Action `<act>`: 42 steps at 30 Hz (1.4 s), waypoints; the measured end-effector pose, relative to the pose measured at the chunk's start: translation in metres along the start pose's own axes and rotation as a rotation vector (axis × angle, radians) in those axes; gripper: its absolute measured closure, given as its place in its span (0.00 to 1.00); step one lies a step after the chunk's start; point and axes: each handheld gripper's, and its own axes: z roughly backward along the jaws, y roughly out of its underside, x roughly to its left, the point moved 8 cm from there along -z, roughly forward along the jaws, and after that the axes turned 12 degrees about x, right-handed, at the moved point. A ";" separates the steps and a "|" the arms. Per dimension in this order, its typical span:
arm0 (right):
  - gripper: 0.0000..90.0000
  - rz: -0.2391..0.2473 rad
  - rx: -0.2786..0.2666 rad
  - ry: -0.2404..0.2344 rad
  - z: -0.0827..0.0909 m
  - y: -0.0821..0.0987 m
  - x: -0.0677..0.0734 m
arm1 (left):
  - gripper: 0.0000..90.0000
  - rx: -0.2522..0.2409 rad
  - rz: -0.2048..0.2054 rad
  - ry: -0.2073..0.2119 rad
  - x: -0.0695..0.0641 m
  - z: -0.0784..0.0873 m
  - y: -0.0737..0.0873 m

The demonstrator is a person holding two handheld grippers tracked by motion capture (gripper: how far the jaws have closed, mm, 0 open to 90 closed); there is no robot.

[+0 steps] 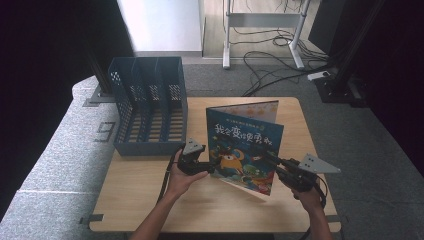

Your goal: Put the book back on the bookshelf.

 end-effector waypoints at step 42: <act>0.70 0.023 0.069 0.098 -0.010 0.015 -0.019 | 0.50 -0.074 -0.103 0.013 -0.015 0.009 -0.007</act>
